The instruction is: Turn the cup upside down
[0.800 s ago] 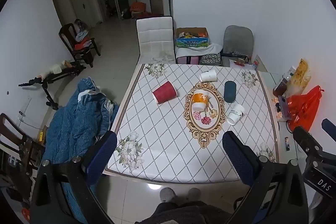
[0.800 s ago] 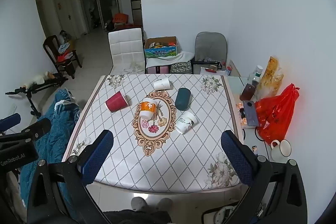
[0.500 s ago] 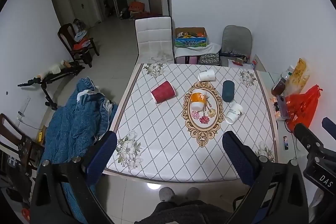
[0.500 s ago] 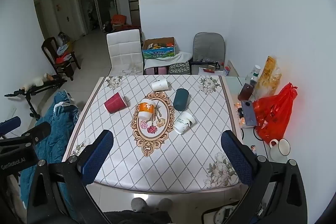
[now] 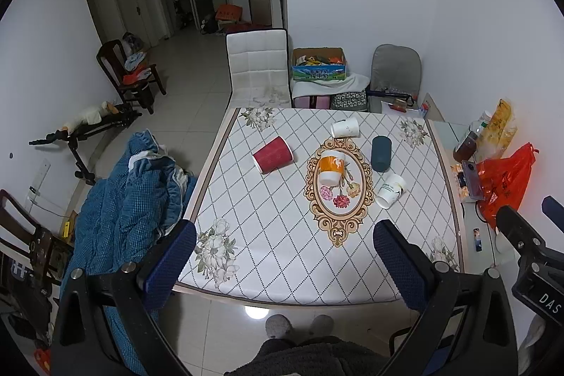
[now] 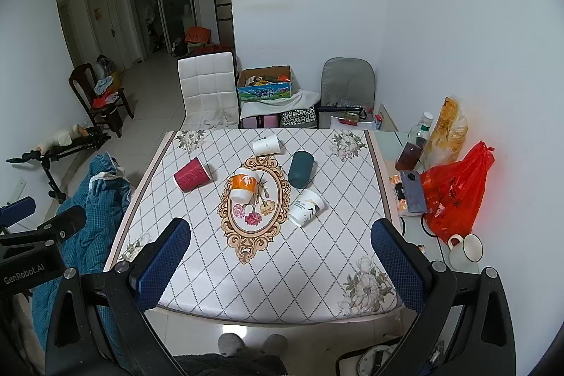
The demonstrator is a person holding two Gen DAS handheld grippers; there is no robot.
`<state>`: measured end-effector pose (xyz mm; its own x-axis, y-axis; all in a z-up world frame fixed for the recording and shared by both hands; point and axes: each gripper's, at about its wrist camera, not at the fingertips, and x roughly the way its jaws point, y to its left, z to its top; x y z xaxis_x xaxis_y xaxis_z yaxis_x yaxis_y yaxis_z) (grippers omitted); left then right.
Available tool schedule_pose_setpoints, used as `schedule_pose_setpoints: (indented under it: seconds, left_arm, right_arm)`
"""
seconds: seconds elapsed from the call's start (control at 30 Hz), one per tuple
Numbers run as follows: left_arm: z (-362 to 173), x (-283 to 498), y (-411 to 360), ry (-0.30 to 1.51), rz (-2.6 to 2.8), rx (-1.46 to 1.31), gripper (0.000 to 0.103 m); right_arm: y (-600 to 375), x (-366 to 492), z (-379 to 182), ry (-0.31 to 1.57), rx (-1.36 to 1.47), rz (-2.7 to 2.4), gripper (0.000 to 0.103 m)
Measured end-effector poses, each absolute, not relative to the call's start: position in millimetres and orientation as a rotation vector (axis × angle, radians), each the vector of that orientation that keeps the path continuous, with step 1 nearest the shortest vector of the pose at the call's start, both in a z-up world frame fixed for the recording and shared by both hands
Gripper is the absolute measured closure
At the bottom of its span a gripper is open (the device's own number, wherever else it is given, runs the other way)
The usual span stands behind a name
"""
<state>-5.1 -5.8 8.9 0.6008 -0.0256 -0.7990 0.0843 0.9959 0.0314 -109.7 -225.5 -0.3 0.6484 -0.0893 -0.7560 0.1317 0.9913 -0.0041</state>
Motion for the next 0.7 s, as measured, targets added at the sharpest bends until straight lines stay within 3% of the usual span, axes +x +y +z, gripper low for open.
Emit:
schedule_pose_setpoints:
  seconds: [0.7]
  left_arm:
    - [15.7,-13.3,-6.8,0.913,-0.070,0.071,0.000]
  right_arm:
    - [-221.9,-119.7,2.4,0.859,0.057,-0.119,0.000]
